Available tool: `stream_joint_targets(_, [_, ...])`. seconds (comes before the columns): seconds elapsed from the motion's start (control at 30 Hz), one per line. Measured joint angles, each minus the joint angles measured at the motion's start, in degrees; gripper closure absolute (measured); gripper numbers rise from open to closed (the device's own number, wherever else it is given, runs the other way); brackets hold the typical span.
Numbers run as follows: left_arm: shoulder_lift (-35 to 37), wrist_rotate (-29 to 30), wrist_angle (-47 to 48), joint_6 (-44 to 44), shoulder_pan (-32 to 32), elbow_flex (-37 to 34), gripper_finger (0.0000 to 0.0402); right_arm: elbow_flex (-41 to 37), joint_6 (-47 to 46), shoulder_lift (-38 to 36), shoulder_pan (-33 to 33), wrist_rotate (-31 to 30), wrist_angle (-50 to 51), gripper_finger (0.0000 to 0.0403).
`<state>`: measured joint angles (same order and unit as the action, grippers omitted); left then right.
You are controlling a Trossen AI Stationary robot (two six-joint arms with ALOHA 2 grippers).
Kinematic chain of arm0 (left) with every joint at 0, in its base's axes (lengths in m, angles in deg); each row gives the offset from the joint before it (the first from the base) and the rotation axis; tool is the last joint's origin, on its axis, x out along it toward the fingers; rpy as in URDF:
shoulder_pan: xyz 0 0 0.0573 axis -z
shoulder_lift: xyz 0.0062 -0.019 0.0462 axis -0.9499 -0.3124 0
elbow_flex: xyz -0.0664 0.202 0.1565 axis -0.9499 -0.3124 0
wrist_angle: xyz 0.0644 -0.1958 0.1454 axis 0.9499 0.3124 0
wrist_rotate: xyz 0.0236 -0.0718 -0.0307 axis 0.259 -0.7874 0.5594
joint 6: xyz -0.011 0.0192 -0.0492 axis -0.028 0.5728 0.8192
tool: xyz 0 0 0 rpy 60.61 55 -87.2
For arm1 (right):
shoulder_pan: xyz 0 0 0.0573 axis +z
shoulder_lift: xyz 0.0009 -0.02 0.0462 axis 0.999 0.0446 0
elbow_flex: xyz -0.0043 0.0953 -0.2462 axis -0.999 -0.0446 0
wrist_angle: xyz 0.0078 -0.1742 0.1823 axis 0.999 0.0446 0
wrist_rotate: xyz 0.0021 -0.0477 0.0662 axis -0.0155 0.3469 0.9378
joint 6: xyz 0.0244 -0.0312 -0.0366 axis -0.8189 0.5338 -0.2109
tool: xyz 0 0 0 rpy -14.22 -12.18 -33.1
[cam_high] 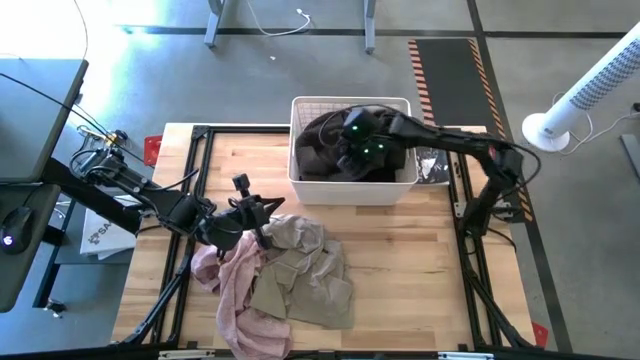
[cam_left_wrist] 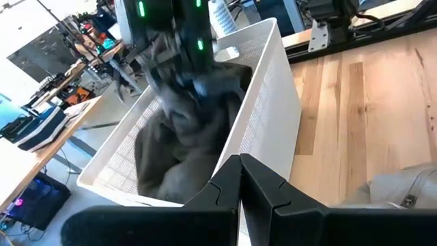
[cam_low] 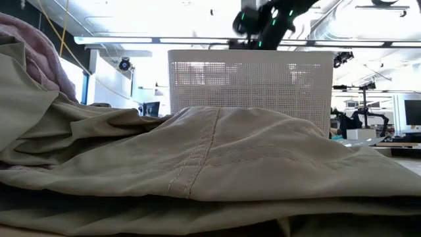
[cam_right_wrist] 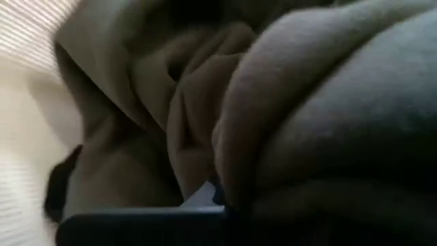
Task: Sort clothes
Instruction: Put the gray pants into the laundry bin
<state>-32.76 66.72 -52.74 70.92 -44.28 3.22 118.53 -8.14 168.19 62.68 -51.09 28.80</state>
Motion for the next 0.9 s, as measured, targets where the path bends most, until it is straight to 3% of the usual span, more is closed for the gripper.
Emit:
stream_joint_targets(0.2, [0.0,-0.3,0.0,0.0,-0.2,0.0,0.0401,2.5,1.3,7.2,-1.5,9.3,0.6,0.0387])
stream_joint_targets(0.3, [0.0,-0.4,-0.1,-0.2,-0.2,0.0,0.0401,6.4,1.7,7.5,-1.4,12.5,2.5,0.0361])
stream_joint_targets(0.6, [0.0,-2.5,0.6,0.4,-0.2,0.0,0.0401,28.6,6.5,7.1,0.6,12.5,25.1,0.0247])
stream_joint_targets(0.77, [0.0,-3.7,0.7,0.7,-0.2,0.0,0.0401,40.2,9.0,7.1,2.2,12.5,37.6,0.0231])
stream_joint_targets(0.9, [0.0,-3.7,0.7,0.7,-0.2,0.0,0.0401,46.3,14.9,7.0,4.2,11.9,38.0,0.023])
